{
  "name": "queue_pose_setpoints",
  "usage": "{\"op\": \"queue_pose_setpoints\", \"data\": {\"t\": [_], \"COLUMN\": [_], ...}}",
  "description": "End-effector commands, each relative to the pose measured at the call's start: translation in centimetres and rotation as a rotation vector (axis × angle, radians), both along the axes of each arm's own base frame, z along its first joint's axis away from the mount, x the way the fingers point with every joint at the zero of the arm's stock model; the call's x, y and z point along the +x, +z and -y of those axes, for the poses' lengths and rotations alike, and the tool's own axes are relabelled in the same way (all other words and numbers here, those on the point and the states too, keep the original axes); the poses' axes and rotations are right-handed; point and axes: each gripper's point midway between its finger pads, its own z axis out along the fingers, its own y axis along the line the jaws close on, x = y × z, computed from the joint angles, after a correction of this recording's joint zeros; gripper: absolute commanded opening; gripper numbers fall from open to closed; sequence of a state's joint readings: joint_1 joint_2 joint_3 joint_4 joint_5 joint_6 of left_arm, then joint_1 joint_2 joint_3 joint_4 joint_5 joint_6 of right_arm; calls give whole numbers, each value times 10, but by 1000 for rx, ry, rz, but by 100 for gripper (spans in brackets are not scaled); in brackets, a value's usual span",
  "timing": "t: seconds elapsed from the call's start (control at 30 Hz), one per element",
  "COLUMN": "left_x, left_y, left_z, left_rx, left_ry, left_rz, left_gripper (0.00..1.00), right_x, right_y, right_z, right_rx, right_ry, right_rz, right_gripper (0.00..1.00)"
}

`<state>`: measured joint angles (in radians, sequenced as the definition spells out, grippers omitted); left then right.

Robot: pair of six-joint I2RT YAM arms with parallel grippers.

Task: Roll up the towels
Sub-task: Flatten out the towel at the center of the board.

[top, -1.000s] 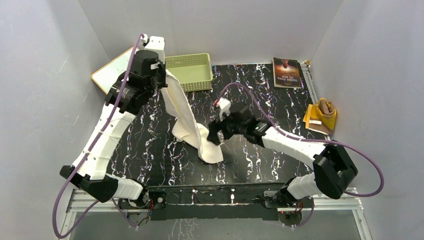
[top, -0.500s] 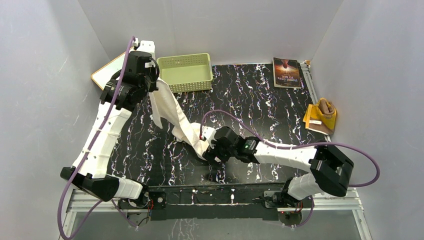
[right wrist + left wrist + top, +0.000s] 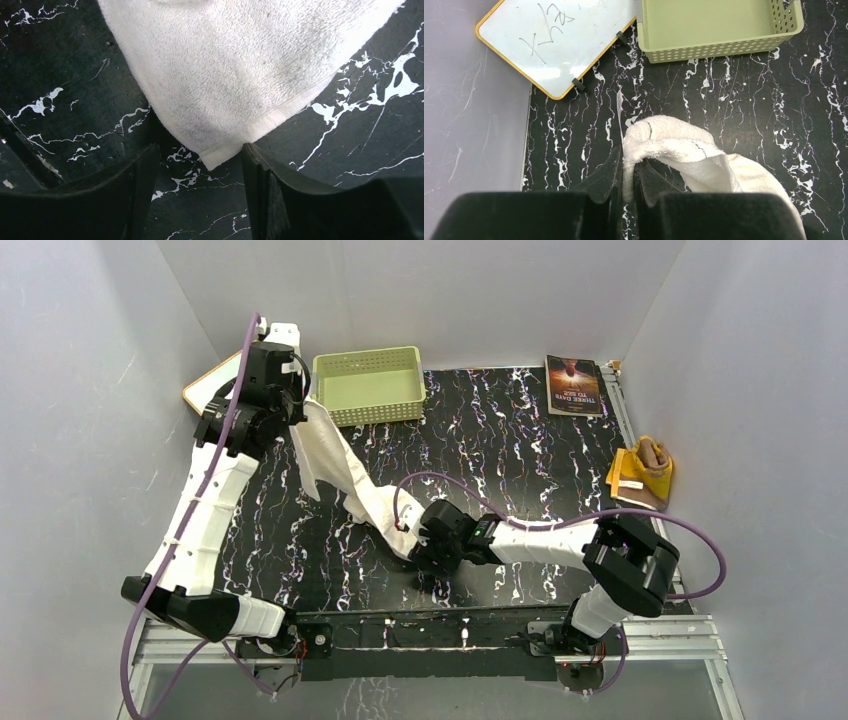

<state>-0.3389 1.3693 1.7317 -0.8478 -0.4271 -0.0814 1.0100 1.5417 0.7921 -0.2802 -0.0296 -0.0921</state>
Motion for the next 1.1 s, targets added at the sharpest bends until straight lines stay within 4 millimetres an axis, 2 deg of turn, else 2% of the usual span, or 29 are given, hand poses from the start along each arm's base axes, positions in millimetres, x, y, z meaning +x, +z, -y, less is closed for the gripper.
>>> {"op": "queue_pose_setpoints", "data": {"t": [0.0, 0.07, 0.1, 0.13, 0.17, 0.2, 0.27, 0.3, 0.37, 0.4, 0.47, 0.53, 0.63, 0.67, 0.77, 0.87, 0.93, 0.97, 1.0, 1.07], "left_x": [-7, -7, -7, -7, -7, -7, -6, -5, -5, -2, 6, 15, 33, 38, 47, 41, 24, 15, -4, -32], "left_y": [-3, -3, -4, -5, -5, -6, -6, -6, 0, 3, 21, 46, 78, 90, 117, 148, 166, 167, 173, 154], "left_z": [-10, -12, -13, -14, -15, -16, -18, -20, -26, -31, -38, -43, -42, -41, -35, -25, -22, -20, -19, -14], "left_rx": [22, 20, 20, 17, 15, 12, 7, 2, -9, -11, -23, -60, -127, -147, -192, -225, -248, -263, -290, -339], "left_ry": [6, 9, 11, 12, 13, 14, 17, 20, 35, 48, 75, 93, 99, 94, 68, -3, -37, -51, -63, -96], "left_rz": [-23, -29, -35, -36, -39, -42, -43, -42, -31, -27, 12, 76, 166, 202, 294, 394, 461, 479, 519, 534], "left_gripper": [0, 0, 0, 0, 0, 0, 0, 0, 0, 0, 0, 0, 0, 0, 0, 0, 0, 0, 0, 0], "right_x": [5, 5, 5, 6, 7, 9, 16, 22, 43, 57, 90, 120, 142, 146, 158, 166, 160, 154, 146, 123], "right_y": [6, 3, 1, 0, -1, -2, 4, 15, 55, 87, 167, 239, 336, 359, 398, 416, 424, 428, 430, 438], "right_z": [-11, -10, -9, -9, -8, -7, -7, -9, -15, -17, -9, 12, 34, 38, 44, 51, 54, 56, 58, 63], "right_rx": [23, 14, 7, -1, -10, -20, -14, 18, 139, 231, 434, 585, 719, 740, 765, 775, 802, 824, 847, 885], "right_ry": [-7, -13, -18, -26, -36, -48, -87, -107, -160, -184, -251, -323, -361, -364, -385, -429, -440, -438, -437, -410], "right_rz": [1, -10, -15, -17, -17, -17, -7, 3, 32, 53, 146, 260, 413, 448, 521, 557, 557, 554, 545, 521], "right_gripper": [56, 46, 38, 26, 9, 0, 0, 0, 0, 0, 0, 0, 0, 0, 0, 0, 0, 0, 0, 0]}}
